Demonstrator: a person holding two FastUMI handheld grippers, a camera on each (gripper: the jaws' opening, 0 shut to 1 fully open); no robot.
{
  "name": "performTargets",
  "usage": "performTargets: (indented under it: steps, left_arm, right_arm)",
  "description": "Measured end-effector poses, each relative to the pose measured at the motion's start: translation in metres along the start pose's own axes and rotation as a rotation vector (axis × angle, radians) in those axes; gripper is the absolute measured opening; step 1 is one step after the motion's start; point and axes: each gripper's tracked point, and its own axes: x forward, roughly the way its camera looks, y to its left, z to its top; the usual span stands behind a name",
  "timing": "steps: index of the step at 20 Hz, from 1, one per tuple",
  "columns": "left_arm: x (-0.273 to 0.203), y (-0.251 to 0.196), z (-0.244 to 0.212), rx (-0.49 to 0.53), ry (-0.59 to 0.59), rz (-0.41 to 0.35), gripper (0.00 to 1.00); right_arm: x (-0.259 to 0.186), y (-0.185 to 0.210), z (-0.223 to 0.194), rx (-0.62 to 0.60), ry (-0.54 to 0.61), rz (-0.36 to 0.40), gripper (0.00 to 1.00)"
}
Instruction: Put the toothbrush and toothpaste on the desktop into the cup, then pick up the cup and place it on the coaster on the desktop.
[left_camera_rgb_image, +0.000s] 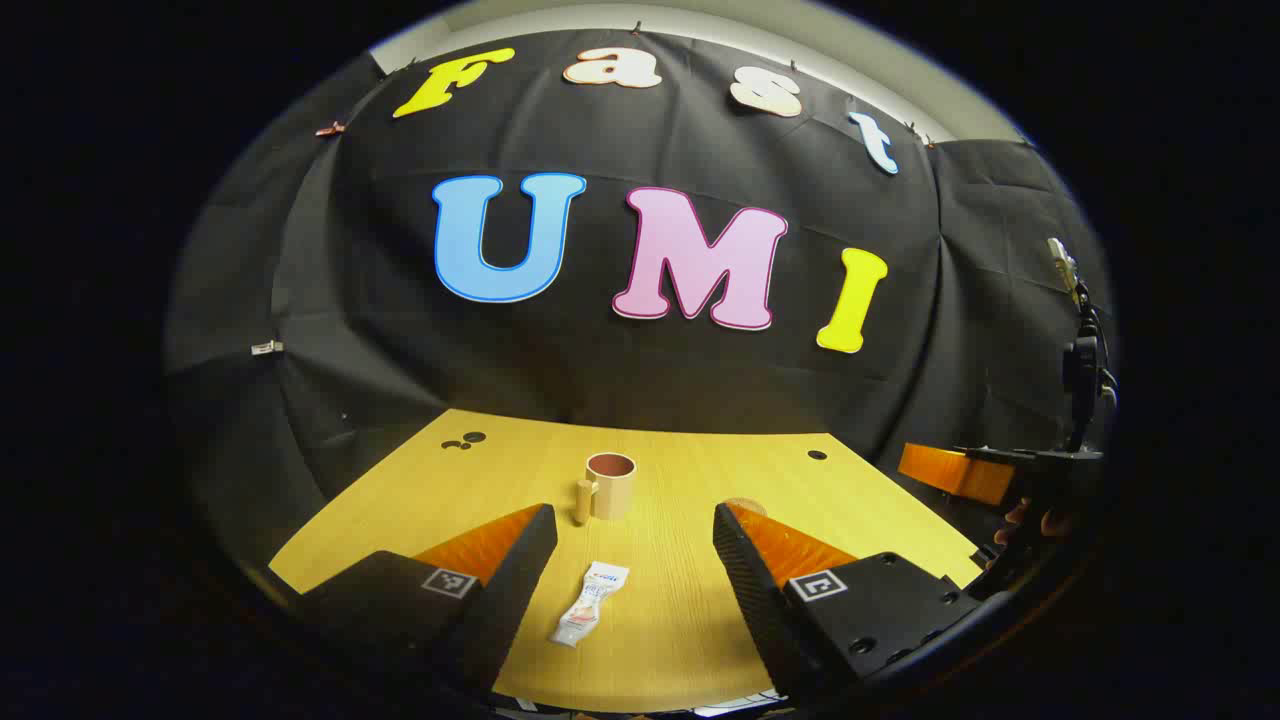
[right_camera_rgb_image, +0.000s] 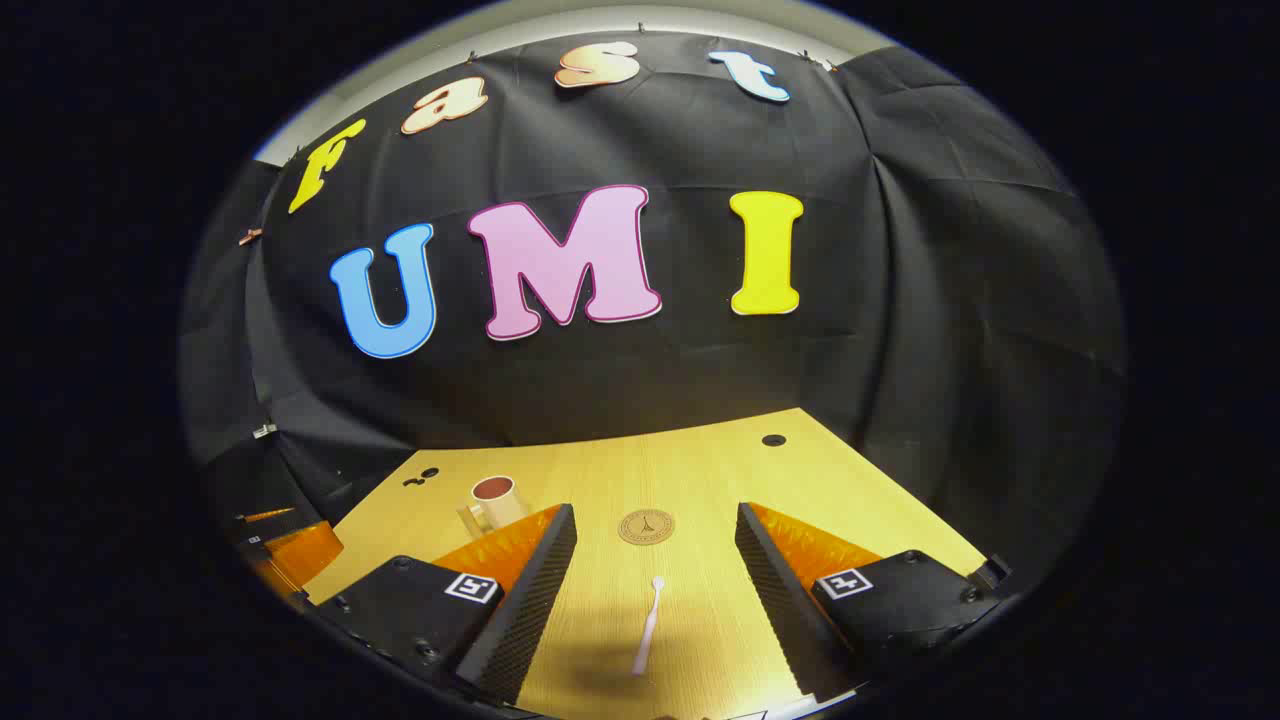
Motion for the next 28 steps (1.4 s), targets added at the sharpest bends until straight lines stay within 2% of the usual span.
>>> performTargets:
  steps: [19,23,28]
  left_arm:
    - [0.035,0.013,-0.005,0.019,0.032,0.066,0.97]
    - [0.048,0.022,-0.018,0.0,0.078,0.081,0.98]
    - [0.071,0.033,-0.062,0.014,0.198,0.114,0.98]
  right_arm:
    - [0.048,-0.006,-0.007,-0.012,0.062,0.067,0.98]
    - [0.064,-0.005,-0.014,-0.012,0.088,0.084,0.98]
    - [0.085,-0.005,-0.025,-0.01,0.128,0.111,0.98]
